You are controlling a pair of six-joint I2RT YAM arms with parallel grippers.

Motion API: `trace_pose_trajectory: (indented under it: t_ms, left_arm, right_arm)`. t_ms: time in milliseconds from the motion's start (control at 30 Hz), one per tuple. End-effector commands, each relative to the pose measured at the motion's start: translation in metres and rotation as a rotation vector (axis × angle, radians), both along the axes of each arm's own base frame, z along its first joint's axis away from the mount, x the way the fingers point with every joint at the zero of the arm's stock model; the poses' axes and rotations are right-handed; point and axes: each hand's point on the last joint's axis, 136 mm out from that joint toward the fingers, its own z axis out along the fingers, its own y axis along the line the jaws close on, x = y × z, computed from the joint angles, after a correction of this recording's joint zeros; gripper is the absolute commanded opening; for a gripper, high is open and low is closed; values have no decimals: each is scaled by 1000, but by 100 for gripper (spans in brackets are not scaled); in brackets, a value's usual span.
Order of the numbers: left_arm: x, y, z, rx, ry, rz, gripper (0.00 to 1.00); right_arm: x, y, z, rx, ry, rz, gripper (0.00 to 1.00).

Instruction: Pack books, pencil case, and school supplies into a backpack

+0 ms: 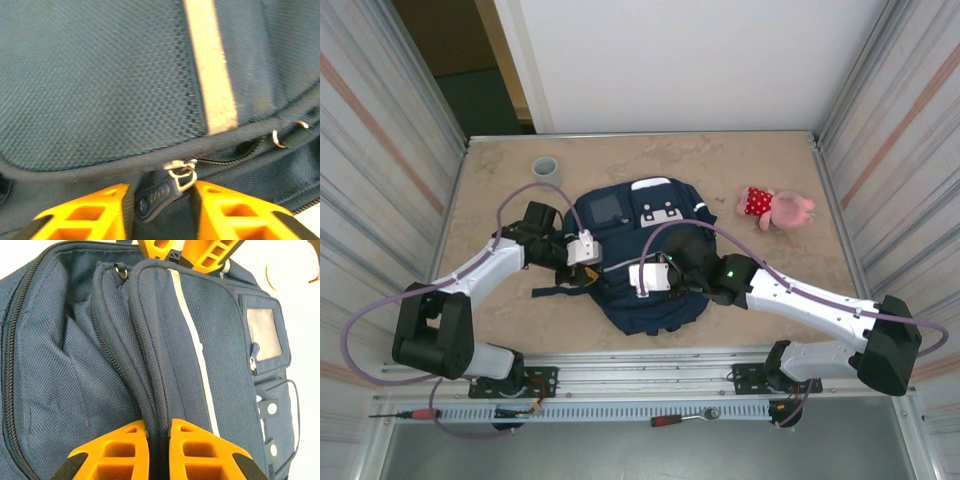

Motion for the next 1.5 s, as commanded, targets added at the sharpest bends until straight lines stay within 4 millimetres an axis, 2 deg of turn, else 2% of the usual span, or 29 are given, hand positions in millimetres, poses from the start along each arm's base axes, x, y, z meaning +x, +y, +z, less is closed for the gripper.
trace_pose_trajectory:
  t_ms: [0, 100, 167, 400, 567, 700, 833, 967, 1033, 1133, 1267, 1467]
  left_arm:
    - [-7, -7, 13, -21, -18, -37, 27]
    - [-13, -10, 20, -42, -4, -29, 13]
    - [-18, -11, 28, -68, 1, -20, 9]
    - [-42, -17, 51, -141, 68, 30, 8]
    - [-66, -29, 57, -181, 171, 23, 8]
    - [-65, -35, 59, -170, 187, 99, 8]
    - [-49, -35, 61, -192, 158, 221, 8]
    - [-32, -24, 51, -143, 106, 335, 6]
    - [-30, -22, 47, -128, 106, 348, 6]
    - [-30, -24, 47, -142, 121, 348, 5]
    - [-30, -28, 52, -186, 129, 355, 5]
    - [-28, -26, 51, -184, 120, 372, 5]
  right_arm:
    - [14, 6, 36, 133, -66, -62, 0]
    - [21, 4, 35, 140, -83, -99, 0]
    - [31, 1, 35, 141, -106, -159, 0]
    - [46, 4, 38, 236, -75, -280, 0]
    - [61, 5, 27, 250, -48, -383, 0]
    - [61, 13, 26, 302, 2, -404, 0]
    - [56, 16, 31, 367, 58, -410, 1]
    - [42, 4, 41, 486, 238, -496, 39]
    - [35, -7, 45, 585, 354, -579, 51]
    - [29, -29, 49, 768, 537, -781, 59]
    - [25, -69, 33, 930, 765, -1089, 66]
    - [16, -86, -2, 1030, 1145, -1318, 68]
